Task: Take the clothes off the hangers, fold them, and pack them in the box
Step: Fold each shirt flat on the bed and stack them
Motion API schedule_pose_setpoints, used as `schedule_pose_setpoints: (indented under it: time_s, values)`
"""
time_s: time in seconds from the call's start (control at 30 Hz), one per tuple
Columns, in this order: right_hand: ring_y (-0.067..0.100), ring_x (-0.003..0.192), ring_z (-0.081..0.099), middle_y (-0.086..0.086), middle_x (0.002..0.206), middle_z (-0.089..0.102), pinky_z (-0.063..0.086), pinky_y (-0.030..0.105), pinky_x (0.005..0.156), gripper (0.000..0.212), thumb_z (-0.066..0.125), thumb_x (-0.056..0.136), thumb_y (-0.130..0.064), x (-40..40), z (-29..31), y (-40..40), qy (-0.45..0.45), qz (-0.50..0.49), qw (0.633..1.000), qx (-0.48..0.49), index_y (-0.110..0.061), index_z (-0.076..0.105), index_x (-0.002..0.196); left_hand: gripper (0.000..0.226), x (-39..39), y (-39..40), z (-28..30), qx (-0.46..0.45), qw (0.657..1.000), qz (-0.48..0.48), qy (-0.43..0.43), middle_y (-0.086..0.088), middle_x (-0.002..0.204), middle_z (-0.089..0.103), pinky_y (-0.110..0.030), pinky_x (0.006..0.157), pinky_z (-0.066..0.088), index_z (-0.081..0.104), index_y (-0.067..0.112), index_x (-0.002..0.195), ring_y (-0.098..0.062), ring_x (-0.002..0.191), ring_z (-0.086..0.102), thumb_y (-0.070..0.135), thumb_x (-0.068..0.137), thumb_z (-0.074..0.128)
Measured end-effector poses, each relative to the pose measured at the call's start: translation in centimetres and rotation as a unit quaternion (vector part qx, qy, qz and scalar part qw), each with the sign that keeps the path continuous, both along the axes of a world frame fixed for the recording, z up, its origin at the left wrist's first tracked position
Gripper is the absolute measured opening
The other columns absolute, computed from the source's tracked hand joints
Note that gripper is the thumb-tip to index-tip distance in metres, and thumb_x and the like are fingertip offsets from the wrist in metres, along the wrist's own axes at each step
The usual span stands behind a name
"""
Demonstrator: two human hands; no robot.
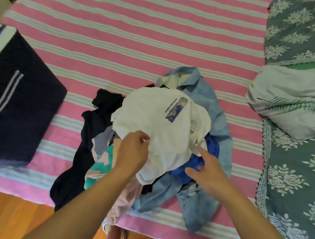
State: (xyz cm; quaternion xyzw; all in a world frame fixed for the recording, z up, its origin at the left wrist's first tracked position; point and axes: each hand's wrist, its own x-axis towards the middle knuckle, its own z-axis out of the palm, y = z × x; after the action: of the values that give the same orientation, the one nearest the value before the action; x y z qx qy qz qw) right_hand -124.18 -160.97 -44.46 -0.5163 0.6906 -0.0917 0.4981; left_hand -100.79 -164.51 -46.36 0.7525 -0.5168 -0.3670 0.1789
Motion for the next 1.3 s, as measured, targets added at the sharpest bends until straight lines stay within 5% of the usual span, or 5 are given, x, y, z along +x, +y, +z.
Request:
schedule_pose_setpoints:
  time_s: [0.27,0.47,0.63,0.93,1.3]
  values:
    - [0.021,0.151,0.013,-0.002,0.165,0.007,0.024,0.037,0.117,0.100,0.074,0.086,-0.043,6.7,-3.2,-5.2,-0.014,-0.088,0.996,0.012,-0.031,0.008,0.160,0.022,3.5,-4.1,-2.6,0.030,0.999,0.021,0.024,-0.001,0.114,0.071,-0.025,0.084,0.044,0.072,0.018,0.114,-0.022,0.111,0.064,0.018,0.093,0.064]
    - [0.025,0.118,0.066,-0.003,0.147,0.053,0.058,0.048,0.090,0.105,0.090,0.072,-0.028,3.5,-1.1,-1.7,-0.396,-0.300,0.858,0.129,-0.035,0.026,0.155,0.013,-3.1,5.2,6.1,0.156,0.897,-0.348,0.226,0.007,0.088,0.072,-0.023,0.071,0.050,0.077,0.021,0.100,-0.001,0.076,0.061,0.015,0.092,0.067]
    - [0.027,0.092,0.067,-0.006,0.087,0.070,0.048,0.028,0.068,0.023,0.052,0.093,-0.001,-1.8,2.2,2.2,-0.040,-0.239,0.970,-0.023,-0.015,0.068,0.101,0.033,-1.6,8.6,7.1,0.109,0.928,-0.204,0.292,0.017,0.120,0.069,-0.020,0.097,0.051,0.065,0.038,0.125,-0.001,0.112,0.063,0.019,0.098,0.066]
    - [0.012,0.080,0.067,0.001,0.096,0.073,0.054,0.028,0.070,0.033,0.054,0.085,-0.001,-19.6,13.5,3.2,-0.061,-0.494,0.816,-0.294,-0.021,0.071,0.105,0.090,-1.6,0.7,-4.4,0.089,0.960,-0.215,-0.154,-0.018,0.162,0.027,-0.052,0.116,0.029,0.026,0.025,0.158,-0.036,0.149,0.021,0.046,0.083,0.072]
    - [0.040,0.140,0.029,0.019,0.160,0.016,0.032,0.043,0.111,0.059,0.056,0.093,-0.026,-22.6,0.0,-3.8,0.372,-0.200,0.903,0.075,-0.028,0.039,0.150,0.090,1.2,0.5,-8.2,0.026,0.964,-0.203,-0.169,-0.009,0.168,0.015,-0.051,0.125,0.014,0.009,0.040,0.161,-0.030,0.155,0.009,0.074,0.087,0.046]
